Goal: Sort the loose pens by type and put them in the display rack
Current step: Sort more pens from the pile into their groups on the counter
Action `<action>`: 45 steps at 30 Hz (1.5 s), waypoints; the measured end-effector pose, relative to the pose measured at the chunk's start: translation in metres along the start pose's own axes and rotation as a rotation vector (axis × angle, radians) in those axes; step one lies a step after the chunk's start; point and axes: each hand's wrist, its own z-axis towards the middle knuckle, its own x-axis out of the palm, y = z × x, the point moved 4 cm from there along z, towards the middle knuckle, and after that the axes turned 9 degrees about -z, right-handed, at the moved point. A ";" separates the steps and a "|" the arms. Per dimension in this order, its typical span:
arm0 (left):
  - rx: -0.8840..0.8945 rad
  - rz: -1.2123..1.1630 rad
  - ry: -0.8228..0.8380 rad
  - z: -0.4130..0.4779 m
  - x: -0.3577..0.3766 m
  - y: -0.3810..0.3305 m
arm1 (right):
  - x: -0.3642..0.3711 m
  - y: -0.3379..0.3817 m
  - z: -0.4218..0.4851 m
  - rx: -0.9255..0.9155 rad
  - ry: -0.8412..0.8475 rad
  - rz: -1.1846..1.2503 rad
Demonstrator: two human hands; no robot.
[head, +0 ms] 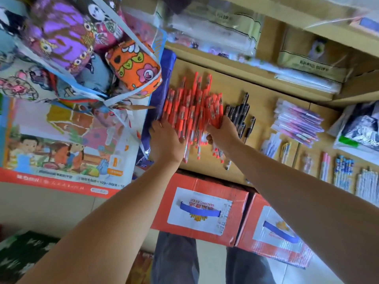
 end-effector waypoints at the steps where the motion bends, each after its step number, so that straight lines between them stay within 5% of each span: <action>1: -0.010 0.002 -0.012 0.001 0.000 -0.001 | 0.002 0.001 0.001 0.001 0.003 0.003; 9: 0.014 -0.096 -0.025 0.007 0.004 -0.011 | 0.002 -0.001 0.005 0.005 0.019 -0.002; 17: -0.151 -0.232 0.097 0.015 0.010 -0.004 | 0.003 -0.003 0.007 0.017 0.025 -0.001; 45: 0.235 -0.006 -0.082 0.007 -0.005 -0.020 | 0.007 0.008 -0.004 -0.163 -0.340 -0.399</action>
